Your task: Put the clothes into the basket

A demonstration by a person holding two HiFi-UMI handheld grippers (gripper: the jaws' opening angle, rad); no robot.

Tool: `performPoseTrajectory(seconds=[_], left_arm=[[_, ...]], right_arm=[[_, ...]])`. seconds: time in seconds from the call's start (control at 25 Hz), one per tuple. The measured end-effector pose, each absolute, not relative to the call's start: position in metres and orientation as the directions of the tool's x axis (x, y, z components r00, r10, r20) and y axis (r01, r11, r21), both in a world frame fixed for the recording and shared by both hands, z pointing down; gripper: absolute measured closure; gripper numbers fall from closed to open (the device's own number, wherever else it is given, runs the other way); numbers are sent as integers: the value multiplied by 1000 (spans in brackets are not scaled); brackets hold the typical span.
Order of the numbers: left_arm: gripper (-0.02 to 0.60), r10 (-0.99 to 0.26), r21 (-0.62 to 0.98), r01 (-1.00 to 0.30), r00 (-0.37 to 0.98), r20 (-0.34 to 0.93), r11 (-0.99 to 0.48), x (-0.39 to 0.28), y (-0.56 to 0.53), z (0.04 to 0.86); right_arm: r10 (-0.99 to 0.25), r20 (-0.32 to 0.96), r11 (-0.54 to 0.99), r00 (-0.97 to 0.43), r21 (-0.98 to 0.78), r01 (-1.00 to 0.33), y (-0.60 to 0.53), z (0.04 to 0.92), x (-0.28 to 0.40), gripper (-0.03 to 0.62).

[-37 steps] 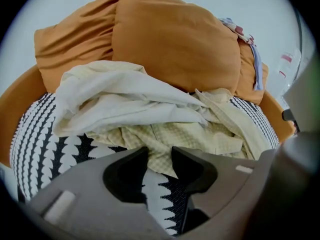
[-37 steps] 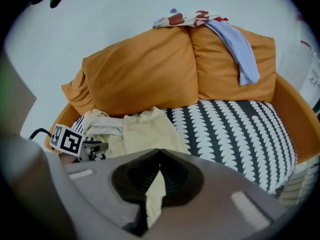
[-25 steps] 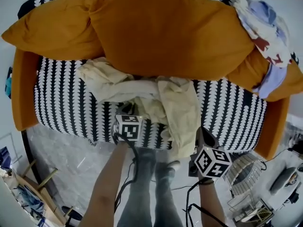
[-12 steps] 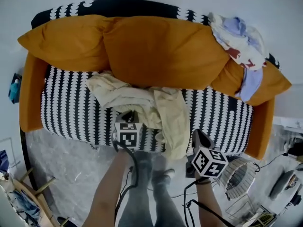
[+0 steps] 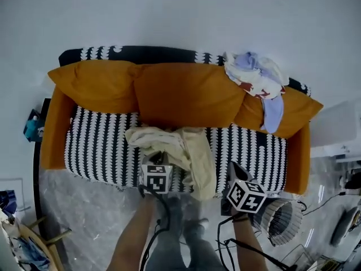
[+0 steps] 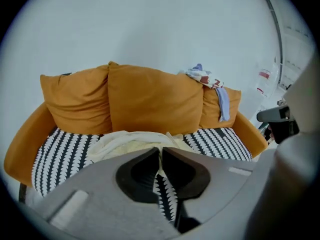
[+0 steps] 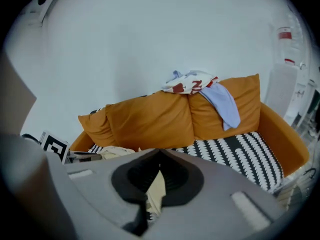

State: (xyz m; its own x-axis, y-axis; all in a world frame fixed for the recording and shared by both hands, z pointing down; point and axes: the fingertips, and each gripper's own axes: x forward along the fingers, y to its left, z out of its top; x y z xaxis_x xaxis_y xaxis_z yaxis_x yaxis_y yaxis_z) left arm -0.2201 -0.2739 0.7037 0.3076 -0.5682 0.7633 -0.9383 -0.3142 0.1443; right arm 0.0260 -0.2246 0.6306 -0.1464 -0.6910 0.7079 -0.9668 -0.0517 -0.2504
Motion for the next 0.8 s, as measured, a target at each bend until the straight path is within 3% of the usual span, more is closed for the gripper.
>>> performPoseTrajectory(seconds=[0.44,0.8], left_arm=[[554,-643,157,-900,403,651,-406,-175,-253,552],[554,-744,66,-884,427,514,-463,-153,-249,423]], right_arm=[[-785,610,-75,-109,-268,-961,-194,527,60,591],[-854,514,-83,-87,-298,-951,-171,455,85,591]])
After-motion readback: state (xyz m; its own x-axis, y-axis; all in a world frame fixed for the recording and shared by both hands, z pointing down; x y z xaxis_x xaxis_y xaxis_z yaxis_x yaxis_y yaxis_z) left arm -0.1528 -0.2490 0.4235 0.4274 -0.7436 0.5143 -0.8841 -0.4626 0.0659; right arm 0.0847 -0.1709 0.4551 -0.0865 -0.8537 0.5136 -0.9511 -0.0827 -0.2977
